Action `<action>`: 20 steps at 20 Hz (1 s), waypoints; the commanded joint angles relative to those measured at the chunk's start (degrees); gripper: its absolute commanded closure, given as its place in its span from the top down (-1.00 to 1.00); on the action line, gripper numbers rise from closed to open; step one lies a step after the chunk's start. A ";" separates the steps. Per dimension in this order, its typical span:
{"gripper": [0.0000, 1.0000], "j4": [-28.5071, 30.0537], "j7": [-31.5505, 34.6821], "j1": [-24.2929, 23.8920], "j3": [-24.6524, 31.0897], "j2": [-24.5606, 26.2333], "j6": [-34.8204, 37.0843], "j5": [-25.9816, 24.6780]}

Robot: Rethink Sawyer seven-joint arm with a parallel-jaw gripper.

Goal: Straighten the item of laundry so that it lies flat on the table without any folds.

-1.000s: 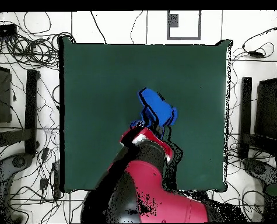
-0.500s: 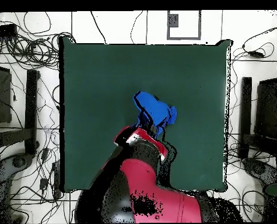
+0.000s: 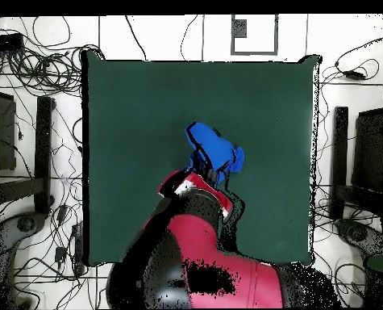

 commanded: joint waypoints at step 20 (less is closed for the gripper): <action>-1.00 1.29 -4.33 0.98 6.39 3.64 13.53 -1.29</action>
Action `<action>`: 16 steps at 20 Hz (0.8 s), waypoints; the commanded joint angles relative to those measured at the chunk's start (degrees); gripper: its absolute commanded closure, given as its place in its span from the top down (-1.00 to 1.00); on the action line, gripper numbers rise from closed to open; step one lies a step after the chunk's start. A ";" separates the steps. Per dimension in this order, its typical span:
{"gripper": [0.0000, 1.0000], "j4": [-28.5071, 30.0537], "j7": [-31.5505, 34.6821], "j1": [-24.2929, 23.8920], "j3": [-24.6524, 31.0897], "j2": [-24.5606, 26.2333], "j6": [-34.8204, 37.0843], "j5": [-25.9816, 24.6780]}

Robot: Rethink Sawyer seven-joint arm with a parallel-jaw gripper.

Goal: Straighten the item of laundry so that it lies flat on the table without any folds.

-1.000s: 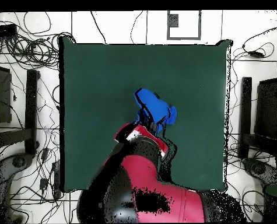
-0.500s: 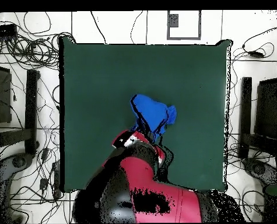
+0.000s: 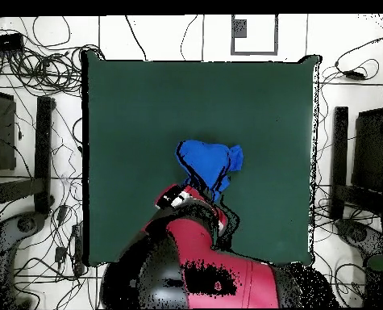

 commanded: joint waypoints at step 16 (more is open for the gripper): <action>-1.00 -2.13 -1.06 2.36 5.61 4.75 8.73 -1.49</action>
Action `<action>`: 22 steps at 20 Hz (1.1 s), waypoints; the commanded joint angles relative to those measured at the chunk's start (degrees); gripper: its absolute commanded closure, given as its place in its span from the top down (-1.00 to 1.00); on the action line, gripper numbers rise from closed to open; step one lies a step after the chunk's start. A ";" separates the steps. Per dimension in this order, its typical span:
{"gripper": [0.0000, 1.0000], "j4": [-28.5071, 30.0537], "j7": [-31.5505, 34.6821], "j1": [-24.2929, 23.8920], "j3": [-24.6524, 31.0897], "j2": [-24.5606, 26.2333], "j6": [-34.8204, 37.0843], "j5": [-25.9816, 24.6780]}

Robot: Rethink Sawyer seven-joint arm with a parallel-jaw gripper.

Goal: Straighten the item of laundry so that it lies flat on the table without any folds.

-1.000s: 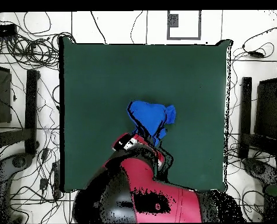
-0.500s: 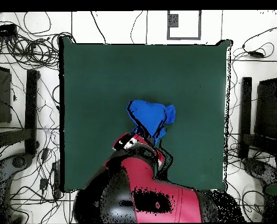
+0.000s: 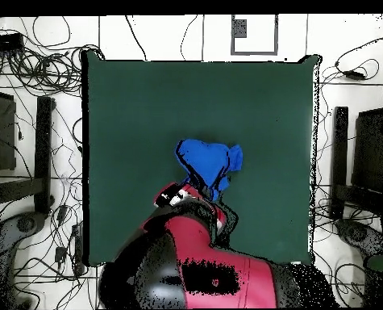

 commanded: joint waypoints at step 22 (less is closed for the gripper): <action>-1.00 -0.17 -6.59 -3.70 10.62 8.07 5.22 0.65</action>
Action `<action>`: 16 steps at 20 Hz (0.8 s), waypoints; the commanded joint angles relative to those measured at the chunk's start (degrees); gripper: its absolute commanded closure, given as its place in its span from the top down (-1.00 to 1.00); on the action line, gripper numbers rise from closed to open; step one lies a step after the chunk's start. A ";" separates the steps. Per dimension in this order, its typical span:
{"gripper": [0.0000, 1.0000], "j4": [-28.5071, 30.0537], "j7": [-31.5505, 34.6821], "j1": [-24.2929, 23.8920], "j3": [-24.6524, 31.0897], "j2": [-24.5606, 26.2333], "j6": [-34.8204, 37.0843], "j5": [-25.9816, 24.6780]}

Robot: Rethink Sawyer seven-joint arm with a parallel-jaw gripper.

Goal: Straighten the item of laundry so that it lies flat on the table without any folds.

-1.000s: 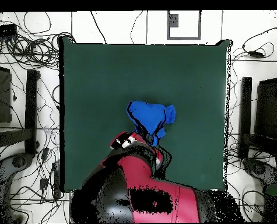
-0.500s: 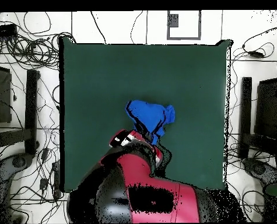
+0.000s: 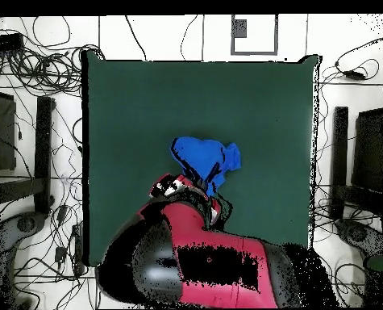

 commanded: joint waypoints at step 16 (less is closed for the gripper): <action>-1.00 -3.05 -12.96 -8.75 12.30 5.89 12.01 0.62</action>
